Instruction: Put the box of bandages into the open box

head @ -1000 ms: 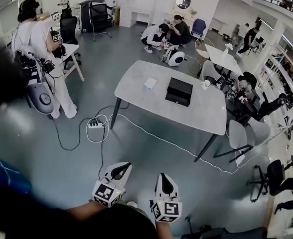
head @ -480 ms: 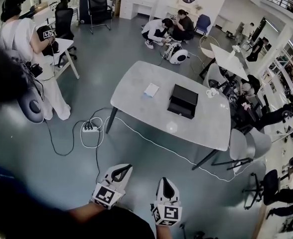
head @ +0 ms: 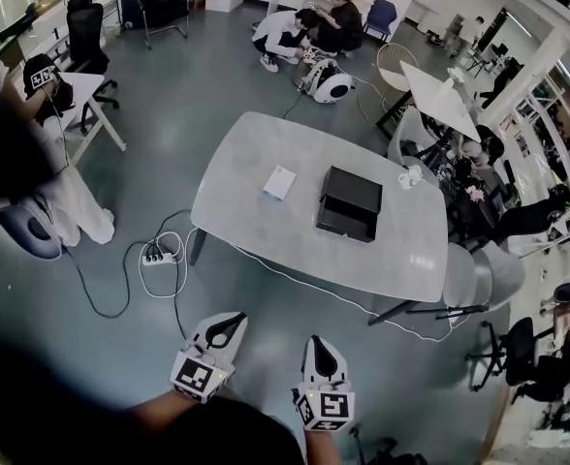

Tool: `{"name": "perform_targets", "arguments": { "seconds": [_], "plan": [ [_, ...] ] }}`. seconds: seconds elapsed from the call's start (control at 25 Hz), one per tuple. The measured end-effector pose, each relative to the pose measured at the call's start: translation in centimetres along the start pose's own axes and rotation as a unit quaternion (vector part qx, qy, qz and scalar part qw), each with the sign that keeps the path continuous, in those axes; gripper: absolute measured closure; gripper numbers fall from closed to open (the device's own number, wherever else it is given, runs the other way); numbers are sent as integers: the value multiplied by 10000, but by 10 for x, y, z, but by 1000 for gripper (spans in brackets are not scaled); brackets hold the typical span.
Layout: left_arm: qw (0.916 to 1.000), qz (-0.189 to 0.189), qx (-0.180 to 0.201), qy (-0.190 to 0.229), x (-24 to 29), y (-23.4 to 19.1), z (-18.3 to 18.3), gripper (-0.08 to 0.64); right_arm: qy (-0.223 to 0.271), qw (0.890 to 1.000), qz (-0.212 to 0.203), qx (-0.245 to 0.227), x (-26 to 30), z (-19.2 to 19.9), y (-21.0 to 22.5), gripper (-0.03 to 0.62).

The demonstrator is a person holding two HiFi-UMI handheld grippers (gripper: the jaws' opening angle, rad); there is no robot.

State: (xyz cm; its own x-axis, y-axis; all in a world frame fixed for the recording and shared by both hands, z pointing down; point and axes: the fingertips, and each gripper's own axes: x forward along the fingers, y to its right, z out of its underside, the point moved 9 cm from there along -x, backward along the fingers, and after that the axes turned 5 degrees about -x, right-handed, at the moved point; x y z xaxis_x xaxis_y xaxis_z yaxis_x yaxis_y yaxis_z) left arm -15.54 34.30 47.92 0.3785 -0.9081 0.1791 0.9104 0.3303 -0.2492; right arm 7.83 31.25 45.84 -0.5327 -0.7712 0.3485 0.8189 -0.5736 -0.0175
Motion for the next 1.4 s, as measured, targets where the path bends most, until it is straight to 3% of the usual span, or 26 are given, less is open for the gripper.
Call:
{"name": "perform_targets", "arguments": {
  "seconds": [0.32,0.52,0.8,1.04,1.28,1.4],
  "plan": [
    [9998,157,-5,146,33,-69,-43,543,-23,9992,326,246,65,-26,-3,580],
    [9993,200,-14,314,40,-84,-56,543,-223,9979,510,328,73,-18,0,580],
    [9992,-152,-85,357,64,-110,-49,543,28,9992,267,302,112,-32,13,580],
    [9986,-409,248,210,122,-135,-51,543,176,9994,122,260,167,-46,57,580],
    [9970,-664,393,-31,212,-154,-69,543,276,9988,-45,403,228,-73,128,580],
    [9965,-751,345,-122,257,-163,-69,543,278,9993,-40,255,257,-82,159,580]
  ]
}}
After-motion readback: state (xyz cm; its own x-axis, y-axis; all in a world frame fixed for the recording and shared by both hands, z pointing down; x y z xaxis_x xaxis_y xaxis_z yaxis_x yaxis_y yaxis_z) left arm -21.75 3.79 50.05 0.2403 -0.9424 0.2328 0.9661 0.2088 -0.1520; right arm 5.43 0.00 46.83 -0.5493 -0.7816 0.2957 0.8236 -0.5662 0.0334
